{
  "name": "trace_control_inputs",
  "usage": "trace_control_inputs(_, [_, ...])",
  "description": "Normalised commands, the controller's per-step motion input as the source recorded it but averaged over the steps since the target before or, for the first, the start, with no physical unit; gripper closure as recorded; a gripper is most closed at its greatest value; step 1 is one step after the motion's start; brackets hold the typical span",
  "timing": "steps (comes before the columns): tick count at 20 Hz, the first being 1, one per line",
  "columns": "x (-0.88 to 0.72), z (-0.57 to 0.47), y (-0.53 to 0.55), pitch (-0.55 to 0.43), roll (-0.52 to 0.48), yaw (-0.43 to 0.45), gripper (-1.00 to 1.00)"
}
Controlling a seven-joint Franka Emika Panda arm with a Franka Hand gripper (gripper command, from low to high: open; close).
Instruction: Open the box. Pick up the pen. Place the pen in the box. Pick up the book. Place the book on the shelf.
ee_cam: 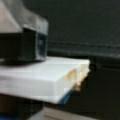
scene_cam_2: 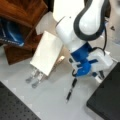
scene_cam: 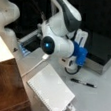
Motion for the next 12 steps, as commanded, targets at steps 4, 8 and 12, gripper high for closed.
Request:
trace_control_inputs(4, [-0.15, 0.03, 0.03, -0.01, 0.032, -0.156, 1.0])
trace_control_inputs(8, [-0.14, 0.09, 0.03, 0.027, -0.066, -0.106, 1.0])
trace_control_inputs(12, [-0.09, 0.23, 0.05, 0.034, -0.196, 0.022, 1.0])
